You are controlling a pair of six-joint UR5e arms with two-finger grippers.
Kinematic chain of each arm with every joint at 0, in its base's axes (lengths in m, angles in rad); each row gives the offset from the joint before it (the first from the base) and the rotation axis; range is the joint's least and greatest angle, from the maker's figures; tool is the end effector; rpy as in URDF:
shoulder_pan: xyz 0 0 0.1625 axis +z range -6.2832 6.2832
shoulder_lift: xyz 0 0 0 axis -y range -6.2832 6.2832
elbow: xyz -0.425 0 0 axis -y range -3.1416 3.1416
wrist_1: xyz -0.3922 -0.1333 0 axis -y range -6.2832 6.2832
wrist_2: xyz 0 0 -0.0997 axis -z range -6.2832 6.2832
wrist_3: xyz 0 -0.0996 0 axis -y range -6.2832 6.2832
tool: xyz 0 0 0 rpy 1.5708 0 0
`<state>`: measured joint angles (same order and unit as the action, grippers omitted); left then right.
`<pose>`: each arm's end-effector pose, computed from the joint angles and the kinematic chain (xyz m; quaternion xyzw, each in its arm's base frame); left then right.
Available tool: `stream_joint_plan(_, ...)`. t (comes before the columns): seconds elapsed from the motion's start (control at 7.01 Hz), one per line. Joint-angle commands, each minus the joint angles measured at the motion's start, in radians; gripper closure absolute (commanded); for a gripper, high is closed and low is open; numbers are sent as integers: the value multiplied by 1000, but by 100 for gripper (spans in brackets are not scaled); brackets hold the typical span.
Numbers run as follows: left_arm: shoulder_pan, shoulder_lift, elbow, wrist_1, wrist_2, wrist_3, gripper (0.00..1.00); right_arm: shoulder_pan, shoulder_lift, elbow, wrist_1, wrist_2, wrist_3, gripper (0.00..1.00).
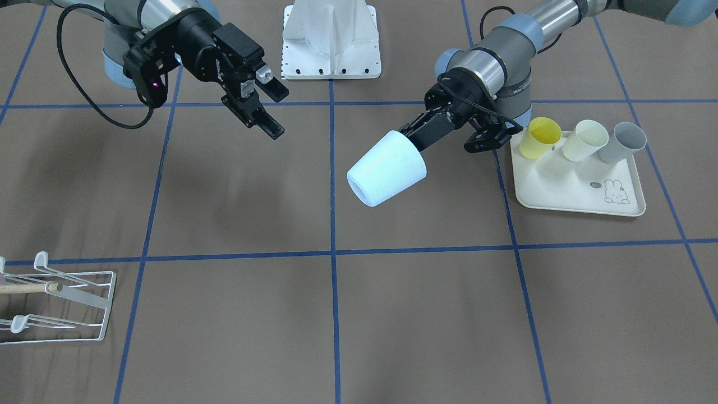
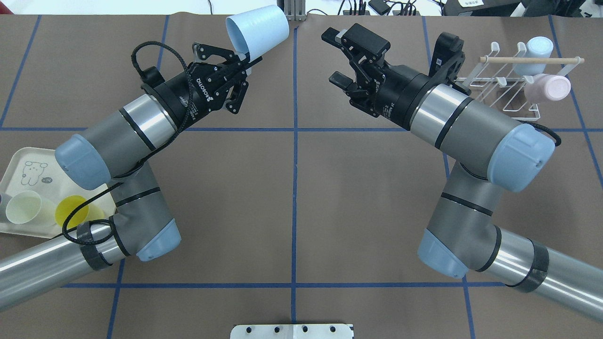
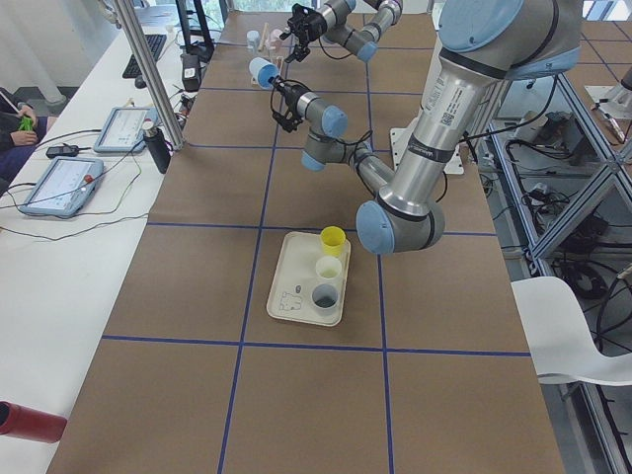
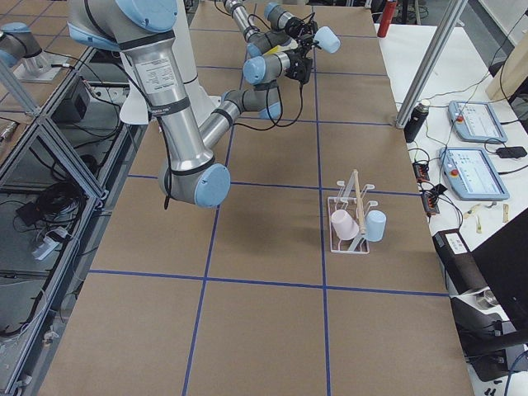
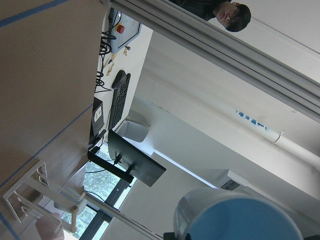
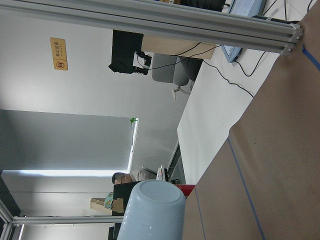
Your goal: Transfer IKEA cup to right arm and place on rack
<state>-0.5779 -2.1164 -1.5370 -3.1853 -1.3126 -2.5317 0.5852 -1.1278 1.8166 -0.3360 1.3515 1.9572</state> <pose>0.4089 -0.4562 0.1982 -0.1035 0.8627 -0.4162 0.2680 -0.3660 -0.4284 0.1700 0.1432 -0.8051 0.3449 0.4609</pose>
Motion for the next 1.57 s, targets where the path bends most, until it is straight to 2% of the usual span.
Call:
stream_joint_plan(0.0, 32, -28, -2, -18, 1, 2, 100, -2, 0, -2, 0, 0, 0, 0)
stream_joint_plan(0.71, 127, -73, 2, -16, 49, 45, 100, -7, 3, -2, 0, 0, 2, 0)
stream_joint_plan(1.0, 162, -88, 2, -16, 94, 47, 100, -8, 3, -2, 0, 0, 2, 0)
stream_joint_plan(1.43, 170, -102, 3, -12, 99, 47, 100, -12, 3, -2, 0, 0, 2, 0)
